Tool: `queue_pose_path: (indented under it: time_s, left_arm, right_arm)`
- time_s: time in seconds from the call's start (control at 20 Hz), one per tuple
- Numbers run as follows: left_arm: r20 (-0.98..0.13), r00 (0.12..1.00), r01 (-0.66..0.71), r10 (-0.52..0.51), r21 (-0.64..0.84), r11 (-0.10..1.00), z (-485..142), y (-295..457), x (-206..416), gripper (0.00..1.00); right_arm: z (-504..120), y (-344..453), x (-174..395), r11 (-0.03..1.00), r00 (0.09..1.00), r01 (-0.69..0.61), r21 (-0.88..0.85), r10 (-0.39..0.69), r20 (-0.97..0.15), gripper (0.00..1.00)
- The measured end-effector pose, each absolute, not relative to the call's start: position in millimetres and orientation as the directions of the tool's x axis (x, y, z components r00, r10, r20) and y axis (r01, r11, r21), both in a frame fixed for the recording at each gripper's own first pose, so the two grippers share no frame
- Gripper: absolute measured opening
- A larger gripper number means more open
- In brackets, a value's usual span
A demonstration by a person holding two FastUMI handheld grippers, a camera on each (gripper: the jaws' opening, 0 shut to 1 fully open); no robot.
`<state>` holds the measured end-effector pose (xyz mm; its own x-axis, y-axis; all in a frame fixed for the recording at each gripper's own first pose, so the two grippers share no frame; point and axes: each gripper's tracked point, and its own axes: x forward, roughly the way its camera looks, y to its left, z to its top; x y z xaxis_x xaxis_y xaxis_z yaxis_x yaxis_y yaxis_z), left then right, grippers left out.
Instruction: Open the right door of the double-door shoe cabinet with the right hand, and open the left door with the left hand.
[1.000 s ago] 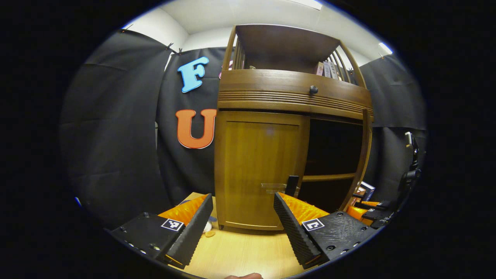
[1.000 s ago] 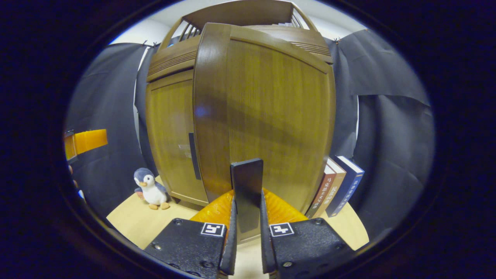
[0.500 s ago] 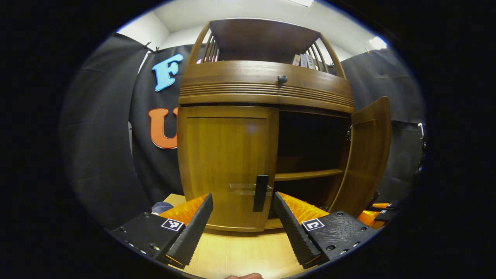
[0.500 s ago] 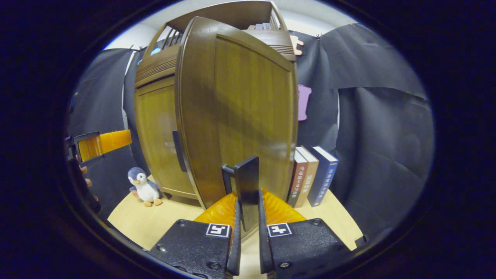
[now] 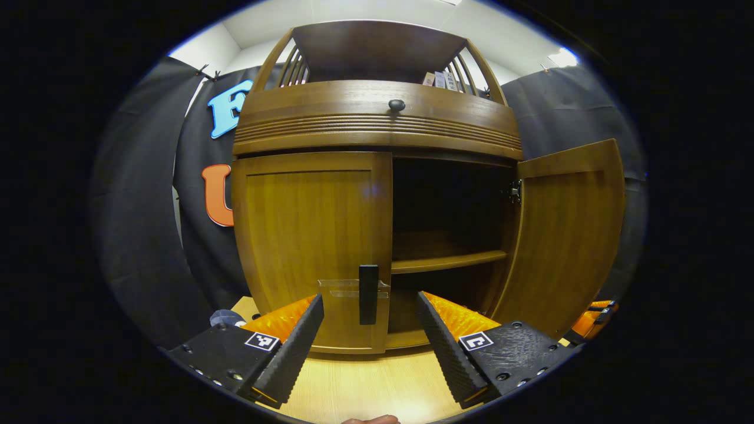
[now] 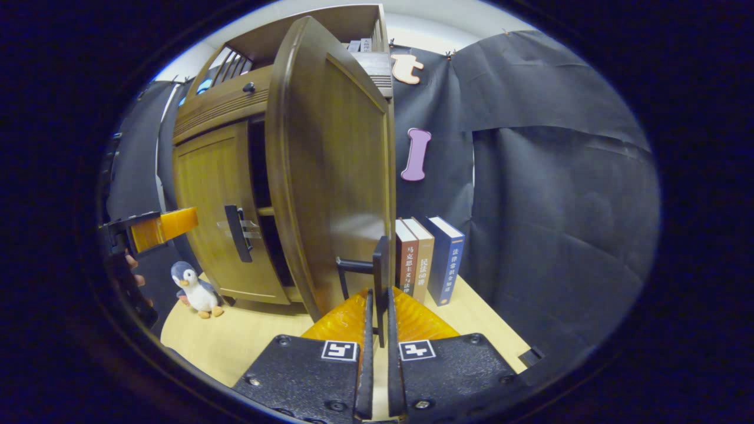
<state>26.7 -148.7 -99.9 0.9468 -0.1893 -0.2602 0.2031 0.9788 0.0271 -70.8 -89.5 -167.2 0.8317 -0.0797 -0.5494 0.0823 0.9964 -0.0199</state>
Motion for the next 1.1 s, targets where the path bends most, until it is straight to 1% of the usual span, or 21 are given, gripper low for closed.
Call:
queue_pose_path:
  time_s: [0.15, 0.4, 0.45, 0.5, 0.55, 0.6, 0.65, 0.7, 0.75, 0.8, 0.85, 0.9, 0.95, 1.0, 1.05, 1.1]
  left_arm:
    - [-0.261, 0.944, 0.220, -0.203, 0.037, 0.975, -103.1, -158.4, 34.1, 0.95]
    - [-0.267, 0.941, 0.233, -0.209, 0.060, 0.971, -114.5, -168.3, 52.8, 0.94]
    - [-0.266, 0.942, 0.230, -0.206, 0.064, 0.971, -116.0, -167.7, 59.2, 0.94]
    - [-0.266, 0.943, 0.225, -0.200, 0.065, 0.972, -119.3, -167.8, 65.2, 0.87]
    - [-0.270, 0.943, 0.220, -0.195, 0.064, 0.973, -123.5, -167.4, 71.3, 1.00]
    - [-0.275, 0.943, 0.213, -0.188, 0.063, 0.975, -128.7, -165.7, 78.8, 0.94]
    - [-0.280, 0.943, 0.206, -0.180, 0.063, 0.977, -131.9, -164.2, 84.6, 0.96]
    - [-0.284, 0.943, 0.199, -0.174, 0.062, 0.978, -134.4, -163.9, 90.4, 0.92]
    - [-0.288, 0.943, 0.193, -0.167, 0.063, 0.979, -137.8, -163.4, 96.0, 0.88]
    - [-0.290, 0.943, 0.188, -0.163, 0.062, 0.980, -141.4, -162.9, 101.2, 1.00]
    - [-0.294, 0.943, 0.182, -0.157, 0.061, 0.981, -145.1, -161.9, 106.0, 0.95]
    - [-0.300, 0.942, 0.178, -0.154, 0.054, 0.983, -149.3, -159.0, 110.8, 1.00]
    - [-0.309, 0.939, 0.172, -0.149, 0.046, 0.984, -153.3, -157.8, 114.7, 0.95]
    - [-0.315, 0.937, 0.168, -0.148, 0.036, 0.985, -157.5, -157.7, 117.1, 0.89]
    - [-0.328, 0.932, 0.172, -0.155, 0.026, 0.985, -162.6, -158.8, 118.8, 0.89]
    - [-0.338, 0.928, 0.173, -0.156, 0.019, 0.985, -167.9, -158.9, 122.6, 0.95]
  right_arm:
    - [-162.0, -102.4, -78.1, 0.995, 0.835, 0.096, -0.041, -0.102, -0.541, 0.13]
    - [-155.8, -144.0, -86.0, 0.978, 0.821, 0.203, -0.052, -0.199, -0.535, 0.13]
    - [-153.1, -156.7, -87.4, 0.971, 0.817, 0.231, -0.058, -0.226, -0.530, 0.04]
    - [-151.0, -166.7, -90.7, 0.965, 0.813, 0.256, -0.061, -0.249, -0.526, 0.05]
    - [-148.6, -175.6, -93.1, 0.958, 0.809, 0.280, -0.060, -0.269, -0.522, 0.05]
    - [-142.5, -182.6, -95.2, 0.955, 0.809, 0.292, -0.049, -0.274, -0.520, 0.05]
    - [-139.4, -187.0, -97.4, 0.952, 0.809, 0.305, -0.042, -0.281, -0.517, 0.05]
    - [-139.4, -193.0, -101.9, 0.946, 0.805, 0.320, -0.046, -0.297, -0.513, 0.05]
    - [-136.7, -196.3, -103.6, 0.944, 0.805, 0.328, -0.048, -0.306, -0.509, 0.00]
    - [-134.7, -200.1, -105.5, 0.941, 0.805, 0.335, -0.052, -0.315, -0.503, 0.05]
    - [-131.4, -200.0, -105.6, 0.940, 0.808, 0.336, -0.051, -0.316, -0.497, 0.05]
    - [-128.2, -199.0, -106.6, 0.940, 0.814, 0.337, -0.051, -0.318, -0.487, 0.05]
    - [-123.7, -198.6, -106.2, 0.942, 0.822, 0.332, -0.050, -0.315, -0.475, 0.05]
    - [-119.2, -198.2, -105.3, 0.943, 0.830, 0.328, -0.052, -0.314, -0.460, 0.05]
    - [-115.0, -198.6, -104.1, 0.945, 0.837, 0.323, -0.058, -0.314, -0.449, 0.05]
    - [-113.1, -197.8, -103.7, 0.947, 0.842, 0.314, -0.065, -0.309, -0.442, 0.05]
